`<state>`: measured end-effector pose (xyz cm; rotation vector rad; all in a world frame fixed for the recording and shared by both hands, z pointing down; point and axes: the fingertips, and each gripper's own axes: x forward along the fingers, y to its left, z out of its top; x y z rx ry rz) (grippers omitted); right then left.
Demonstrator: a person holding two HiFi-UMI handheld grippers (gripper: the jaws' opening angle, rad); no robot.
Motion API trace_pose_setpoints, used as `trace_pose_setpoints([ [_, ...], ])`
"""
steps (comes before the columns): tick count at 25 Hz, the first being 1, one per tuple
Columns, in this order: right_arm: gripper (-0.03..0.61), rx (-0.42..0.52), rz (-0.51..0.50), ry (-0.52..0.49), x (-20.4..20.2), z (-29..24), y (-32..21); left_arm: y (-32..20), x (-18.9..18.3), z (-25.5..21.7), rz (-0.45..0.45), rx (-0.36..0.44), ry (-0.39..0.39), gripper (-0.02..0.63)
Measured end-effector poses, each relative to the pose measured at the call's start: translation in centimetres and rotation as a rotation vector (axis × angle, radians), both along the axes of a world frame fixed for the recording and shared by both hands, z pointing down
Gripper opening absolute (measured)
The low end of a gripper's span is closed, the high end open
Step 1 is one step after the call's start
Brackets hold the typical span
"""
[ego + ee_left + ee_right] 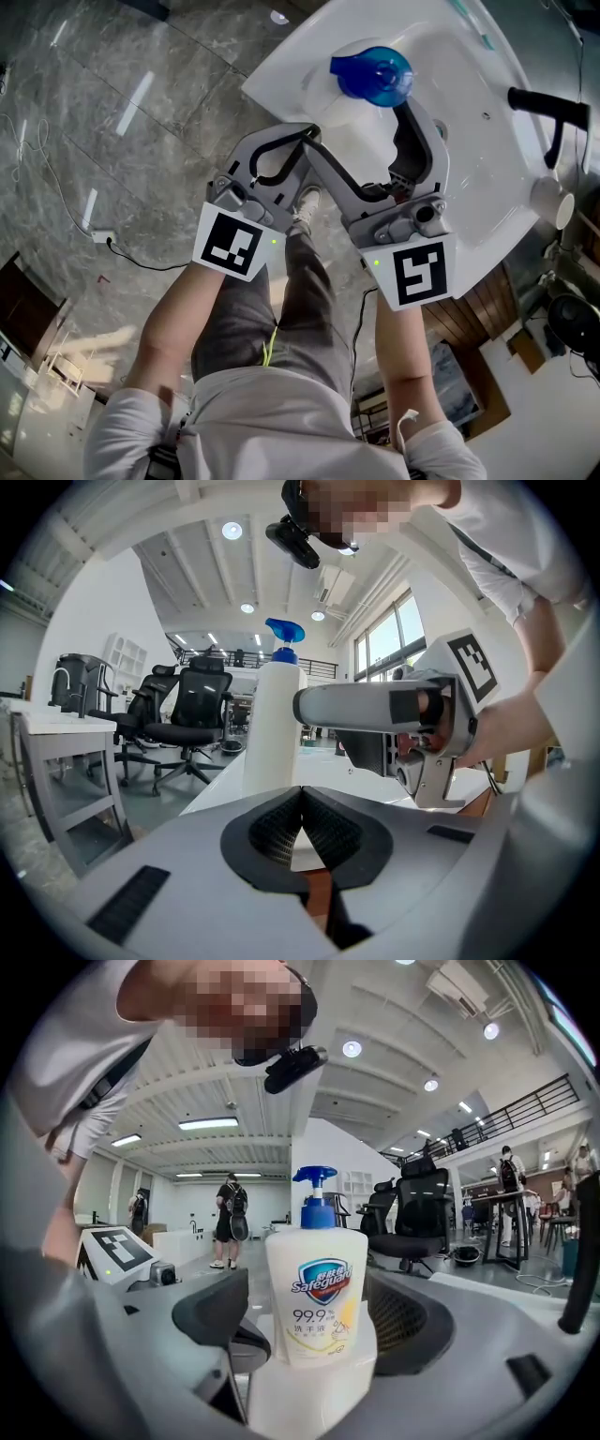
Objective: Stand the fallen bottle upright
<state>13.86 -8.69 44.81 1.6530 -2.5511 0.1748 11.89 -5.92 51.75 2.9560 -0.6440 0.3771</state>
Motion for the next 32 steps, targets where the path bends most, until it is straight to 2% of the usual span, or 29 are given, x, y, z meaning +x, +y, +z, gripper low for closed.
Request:
trace_pose_setpoints([
  [15, 0.362, -0.033, 0.062, 0.009, 1.1, -0.9, 4.7, 2.7, -1.5, -3.1, -0.007, 0.046, -0.014, 0.017],
  [19, 0.362, -0.067, 0.075, 0.018, 1.7, -2.0, 6.4, 3.2, -1.8, -5.7, -0.013, 0.065, -0.020, 0.017],
  [26, 0.360, -0.073, 0.124, 0.010, 2.8, -5.7, 8.3, 3.4, -2.6, -11.5, -0.057, 0.118, -0.023, 0.017],
  [32, 0.360, -0.076, 0.119, 0.003, 2.6, -9.0, 9.9, 3.5, -3.3, -17.2, -0.089, 0.171, -0.005, 0.017],
])
